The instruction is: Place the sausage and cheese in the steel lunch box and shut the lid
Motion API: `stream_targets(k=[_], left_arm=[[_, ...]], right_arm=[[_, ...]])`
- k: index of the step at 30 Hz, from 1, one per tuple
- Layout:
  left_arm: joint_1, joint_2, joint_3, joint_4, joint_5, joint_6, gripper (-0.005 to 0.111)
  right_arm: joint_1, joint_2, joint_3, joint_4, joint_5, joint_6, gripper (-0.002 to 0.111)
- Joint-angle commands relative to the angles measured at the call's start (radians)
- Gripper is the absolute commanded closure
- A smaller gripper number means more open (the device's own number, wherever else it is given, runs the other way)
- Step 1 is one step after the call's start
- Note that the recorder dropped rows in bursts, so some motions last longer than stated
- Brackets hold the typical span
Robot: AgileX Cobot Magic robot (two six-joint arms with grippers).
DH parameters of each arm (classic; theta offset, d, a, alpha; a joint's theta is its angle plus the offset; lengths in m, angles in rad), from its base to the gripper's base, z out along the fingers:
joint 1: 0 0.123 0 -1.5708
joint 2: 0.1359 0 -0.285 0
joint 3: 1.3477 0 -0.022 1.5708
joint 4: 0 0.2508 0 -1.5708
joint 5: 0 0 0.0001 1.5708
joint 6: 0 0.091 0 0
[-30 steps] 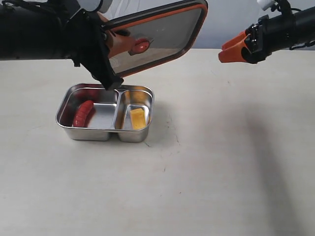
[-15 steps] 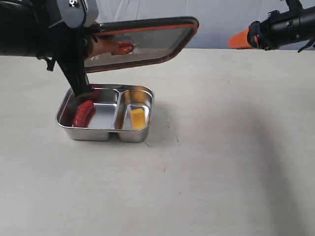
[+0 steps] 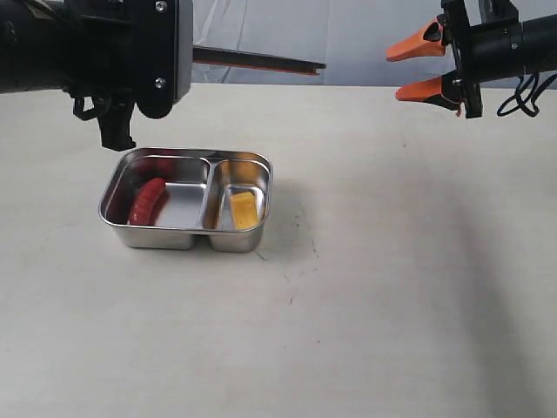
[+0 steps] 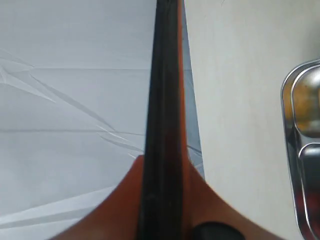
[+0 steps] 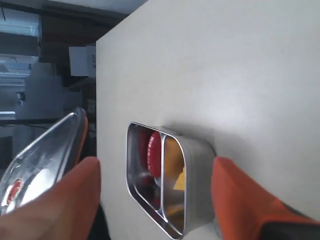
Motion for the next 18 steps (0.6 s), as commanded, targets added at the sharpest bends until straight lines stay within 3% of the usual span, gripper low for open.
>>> stream_targets(k=[1,18], left_arm=[[-0.007,0.000,-0.003,0.088,0.019,-0.004,0.107],[-0.007,0.000,-0.003,0.239,-0.056,-0.004,0.107]], right_arm=[[0.008,0.006,-0.007,0.073,0.011,0.045,0.049],[0.135,0.065,-0.007,0.235,0.011,0.082,0.049]])
